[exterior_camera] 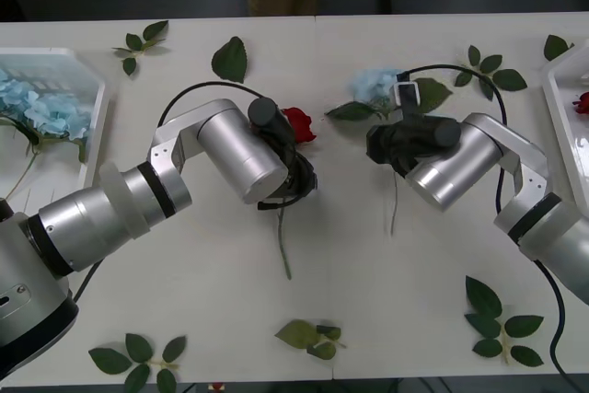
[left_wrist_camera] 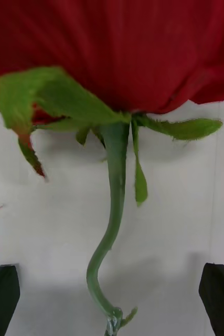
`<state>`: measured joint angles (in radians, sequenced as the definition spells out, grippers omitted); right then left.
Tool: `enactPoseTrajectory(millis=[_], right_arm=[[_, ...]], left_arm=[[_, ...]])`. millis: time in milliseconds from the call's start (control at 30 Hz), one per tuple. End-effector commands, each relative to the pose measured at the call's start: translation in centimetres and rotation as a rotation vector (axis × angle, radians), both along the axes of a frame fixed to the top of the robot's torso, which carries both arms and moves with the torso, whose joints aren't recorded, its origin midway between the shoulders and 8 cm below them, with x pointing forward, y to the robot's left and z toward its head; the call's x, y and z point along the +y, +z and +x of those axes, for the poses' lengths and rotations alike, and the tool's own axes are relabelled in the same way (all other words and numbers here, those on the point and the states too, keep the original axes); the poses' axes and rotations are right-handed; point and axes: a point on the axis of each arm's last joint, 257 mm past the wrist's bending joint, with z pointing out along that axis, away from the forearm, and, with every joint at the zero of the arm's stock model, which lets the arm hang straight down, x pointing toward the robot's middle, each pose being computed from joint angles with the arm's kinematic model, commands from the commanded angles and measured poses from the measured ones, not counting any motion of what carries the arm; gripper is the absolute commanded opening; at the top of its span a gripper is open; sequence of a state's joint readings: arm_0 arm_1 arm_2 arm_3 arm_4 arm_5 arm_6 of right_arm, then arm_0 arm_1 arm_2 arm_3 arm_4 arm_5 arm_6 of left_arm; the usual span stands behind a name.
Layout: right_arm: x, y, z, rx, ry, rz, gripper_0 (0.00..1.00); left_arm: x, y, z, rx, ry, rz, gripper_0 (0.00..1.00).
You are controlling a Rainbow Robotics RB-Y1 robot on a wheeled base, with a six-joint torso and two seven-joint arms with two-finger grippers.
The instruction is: Place the red flowers into the right box and the blue flowers into the left box. If a person shows an open palm, hand one flower to the person first, then continue sorting.
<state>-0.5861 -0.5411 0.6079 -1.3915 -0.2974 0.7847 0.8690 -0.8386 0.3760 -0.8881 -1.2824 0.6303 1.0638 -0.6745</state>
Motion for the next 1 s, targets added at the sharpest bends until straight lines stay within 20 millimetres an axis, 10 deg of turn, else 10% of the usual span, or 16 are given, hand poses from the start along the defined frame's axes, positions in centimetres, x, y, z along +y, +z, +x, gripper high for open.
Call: enactPoseTrajectory(millis=[33,467,600,767,1000], right_arm=[[2.7,8.6,1.5,-0.099,0.054,0.151,0.00],[5.1,21.0,-2.1,-0.186,0.262,0.549,0.00],[5.9,24.3,-3.6,-0.192,0.327,0.728,0.00],[5.4,26.7,-5.4,-0.213,0.397,0.857,0.00],[4.6,25.1,-5.2,-0.209,0.396,0.818,0.00]], left_arm=[[-0.9,-0.1,0.4,-0.029,-0.040,0.025,0.00],[-0.5,-0.2,0.4,-0.021,-0.031,0.024,0.00],[0.9,2.4,0.9,-0.004,-0.001,0.021,0.00],[3.9,11.3,-0.2,0.068,-0.052,-0.029,0.00],[7.5,24.7,-3.2,0.083,-0.305,-0.299,0.00]])
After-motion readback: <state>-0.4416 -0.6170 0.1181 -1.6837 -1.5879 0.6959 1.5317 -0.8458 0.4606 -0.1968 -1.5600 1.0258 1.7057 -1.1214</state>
